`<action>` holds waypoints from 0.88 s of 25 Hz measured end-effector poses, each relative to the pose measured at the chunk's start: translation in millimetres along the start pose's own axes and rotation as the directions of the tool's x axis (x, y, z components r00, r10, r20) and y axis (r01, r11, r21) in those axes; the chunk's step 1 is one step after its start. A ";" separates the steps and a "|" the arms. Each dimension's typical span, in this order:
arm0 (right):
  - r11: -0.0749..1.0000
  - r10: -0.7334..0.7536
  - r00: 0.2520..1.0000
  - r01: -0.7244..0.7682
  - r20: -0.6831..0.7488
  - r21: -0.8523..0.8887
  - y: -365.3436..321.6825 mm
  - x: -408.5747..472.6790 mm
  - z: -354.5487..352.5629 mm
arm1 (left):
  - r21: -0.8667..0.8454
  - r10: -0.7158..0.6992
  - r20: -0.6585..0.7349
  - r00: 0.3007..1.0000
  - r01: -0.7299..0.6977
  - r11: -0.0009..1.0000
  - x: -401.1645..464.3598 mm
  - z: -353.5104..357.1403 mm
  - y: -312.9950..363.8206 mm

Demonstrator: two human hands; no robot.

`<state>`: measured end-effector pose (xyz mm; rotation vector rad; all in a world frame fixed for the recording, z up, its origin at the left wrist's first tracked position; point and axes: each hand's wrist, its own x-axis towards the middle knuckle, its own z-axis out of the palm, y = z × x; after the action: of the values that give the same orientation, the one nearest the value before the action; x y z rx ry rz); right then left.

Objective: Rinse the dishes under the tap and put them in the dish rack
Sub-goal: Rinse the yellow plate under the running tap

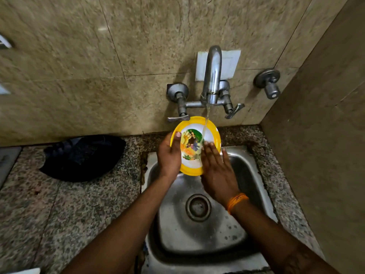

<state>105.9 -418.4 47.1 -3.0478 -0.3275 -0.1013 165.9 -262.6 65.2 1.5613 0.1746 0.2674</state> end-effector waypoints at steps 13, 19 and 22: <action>0.978 -0.046 0.999 0.049 -0.022 0.201 -12.4 -40.6 36.3 | -0.235 -0.217 -0.398 0.892 0.129 0.963 5.0 6.9 -6.4; 0.935 0.090 0.957 0.014 -0.274 0.354 -28.6 -45.7 29.4 | -0.197 -0.237 -0.335 0.912 0.178 0.964 8.0 10.5 -2.1; 0.984 -0.134 0.982 0.147 -0.134 0.096 4.8 -15.5 13.0 | -0.098 -0.343 -0.178 0.923 0.330 0.939 -3.0 -3.9 -14.3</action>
<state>92.6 -425.3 32.7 -2.8942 -0.5214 -0.2765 162.8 -259.6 50.7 1.4108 0.5754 0.1499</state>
